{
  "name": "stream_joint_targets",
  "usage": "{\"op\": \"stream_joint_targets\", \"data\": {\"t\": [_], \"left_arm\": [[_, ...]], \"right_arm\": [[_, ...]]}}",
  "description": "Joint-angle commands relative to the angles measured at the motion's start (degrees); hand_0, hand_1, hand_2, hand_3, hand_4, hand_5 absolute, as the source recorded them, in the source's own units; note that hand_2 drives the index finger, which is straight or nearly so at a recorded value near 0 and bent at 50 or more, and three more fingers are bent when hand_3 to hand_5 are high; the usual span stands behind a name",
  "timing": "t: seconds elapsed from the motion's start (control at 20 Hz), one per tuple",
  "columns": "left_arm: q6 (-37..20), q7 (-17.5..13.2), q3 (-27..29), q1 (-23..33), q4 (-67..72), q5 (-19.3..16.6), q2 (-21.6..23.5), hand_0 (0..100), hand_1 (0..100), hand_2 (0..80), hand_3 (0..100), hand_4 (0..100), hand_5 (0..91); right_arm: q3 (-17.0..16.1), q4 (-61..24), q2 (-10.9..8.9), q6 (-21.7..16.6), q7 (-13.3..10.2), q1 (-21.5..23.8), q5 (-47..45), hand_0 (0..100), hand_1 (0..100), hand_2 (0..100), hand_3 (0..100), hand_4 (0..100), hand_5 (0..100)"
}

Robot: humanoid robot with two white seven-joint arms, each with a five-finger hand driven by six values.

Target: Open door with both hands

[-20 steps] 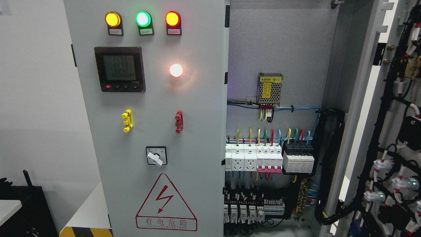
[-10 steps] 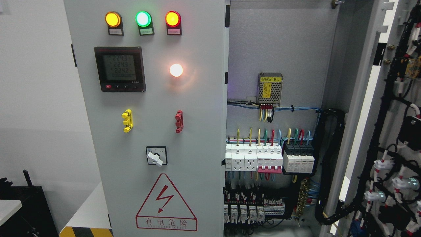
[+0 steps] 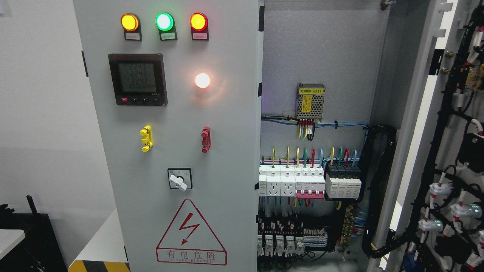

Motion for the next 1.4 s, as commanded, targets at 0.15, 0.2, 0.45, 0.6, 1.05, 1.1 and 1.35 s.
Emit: {"op": "stream_joint_targets", "data": {"t": [0.15,0.2,0.45,0.6,1.05,1.1,1.35], "left_arm": [[3.24,-0.59,1.38,-0.1,0.48,-6.6,-1.69,12,39,0.0,0,0,0.0],[3.24,-0.59,1.39,-0.01,0.48,-6.7,-1.69,12,39,0.0,0,0,0.0],[3.06,-0.68,1.39,-0.1,0.48,-6.08,-1.69,12,39,0.0,0,0,0.0],[3.06,-0.68,2.0,-0.1,0.3,-6.08,-1.69,12,39,0.0,0,0,0.0],[2.97,-0.59,2.35,-0.62,-0.31,-6.08,-1.6,12,39,0.0,0,0,0.0],[3.06,-0.59,2.35,-0.62,-0.31,-6.08,-1.68,12,39,0.0,0,0,0.0],[2.97,-0.68,2.35,-0.8,-0.4,-6.17,-1.77,12,39,0.0,0,0,0.0]], "right_arm": [[1.64,-22.6,-1.77,-0.95,-0.57,5.82,1.6,57,0,0,3,0,0],[1.73,-24.09,-1.77,-0.95,-0.66,5.82,1.69,57,0,0,4,0,0],[1.81,-32.7,-1.51,-0.87,-0.74,6.0,1.69,56,0,0,4,0,0],[2.16,-36.14,-1.59,-0.87,-0.74,6.26,1.77,55,0,0,3,0,0],[2.34,-41.86,-1.42,-0.78,-0.74,3.81,1.95,53,0,0,1,0,0],[2.34,-41.86,-1.42,-0.6,-0.74,2.85,1.95,53,0,0,0,0,0],[2.34,-42.3,-1.42,1.15,-0.74,-1.99,3.09,52,0,0,0,0,0]]}}
